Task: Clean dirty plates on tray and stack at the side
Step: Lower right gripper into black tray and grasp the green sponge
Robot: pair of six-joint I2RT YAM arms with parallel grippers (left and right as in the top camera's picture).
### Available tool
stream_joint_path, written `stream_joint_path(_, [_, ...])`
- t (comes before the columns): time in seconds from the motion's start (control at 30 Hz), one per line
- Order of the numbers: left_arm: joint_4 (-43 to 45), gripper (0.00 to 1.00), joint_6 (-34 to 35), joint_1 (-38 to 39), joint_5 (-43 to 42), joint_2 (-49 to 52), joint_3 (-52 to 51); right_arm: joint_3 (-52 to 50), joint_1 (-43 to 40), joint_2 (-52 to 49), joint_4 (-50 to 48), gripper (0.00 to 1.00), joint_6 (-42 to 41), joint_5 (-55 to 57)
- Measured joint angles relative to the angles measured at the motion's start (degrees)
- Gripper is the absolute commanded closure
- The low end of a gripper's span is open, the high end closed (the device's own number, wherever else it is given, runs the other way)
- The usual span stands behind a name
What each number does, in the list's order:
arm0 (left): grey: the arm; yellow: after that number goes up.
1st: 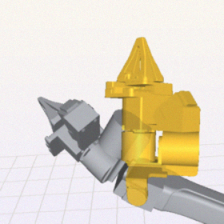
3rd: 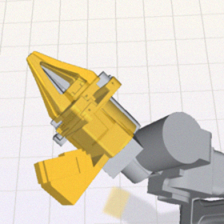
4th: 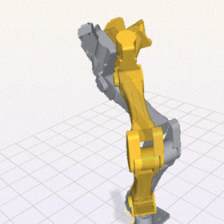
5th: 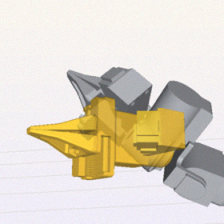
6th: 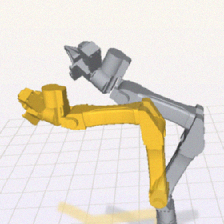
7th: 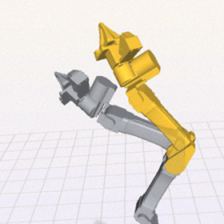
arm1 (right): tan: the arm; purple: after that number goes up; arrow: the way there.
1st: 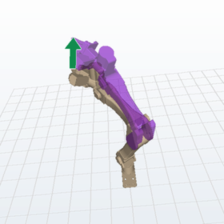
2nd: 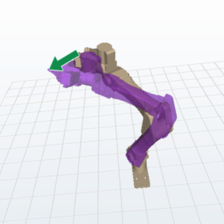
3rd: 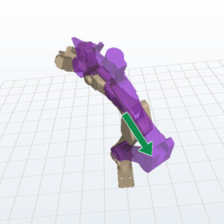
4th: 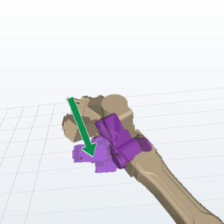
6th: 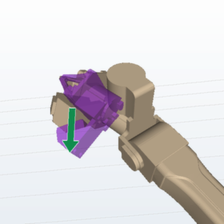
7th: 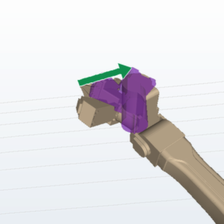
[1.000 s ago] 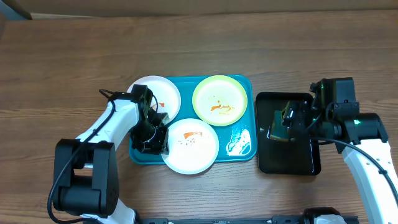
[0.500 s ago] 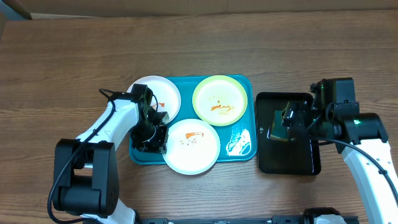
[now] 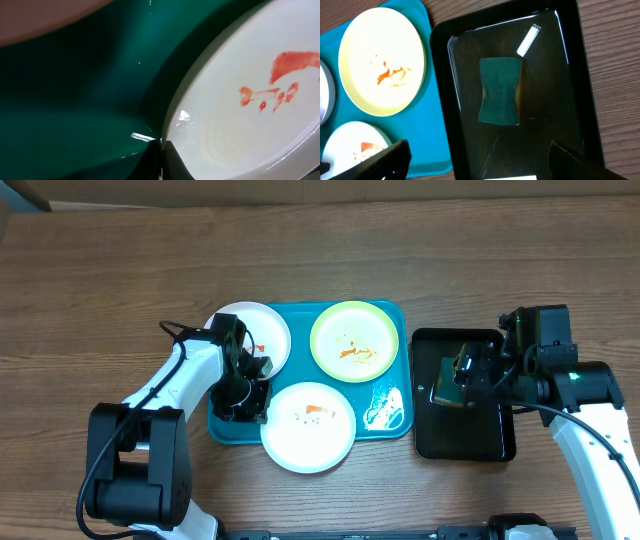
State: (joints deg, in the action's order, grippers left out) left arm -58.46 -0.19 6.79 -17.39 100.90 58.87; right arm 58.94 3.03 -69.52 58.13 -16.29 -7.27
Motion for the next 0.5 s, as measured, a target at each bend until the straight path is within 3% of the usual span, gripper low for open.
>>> stream_joint_path(0.17, [0.2,0.96,0.0,0.0,0.0,0.0,0.0,0.0,0.0,0.0,-0.2,0.11,0.0,0.0])
stream_joint_path(0.5, [0.2,0.96,0.9,0.0,0.0,0.0,0.0,0.0,0.0,-0.9,-5.3,0.23,-0.1,0.0])
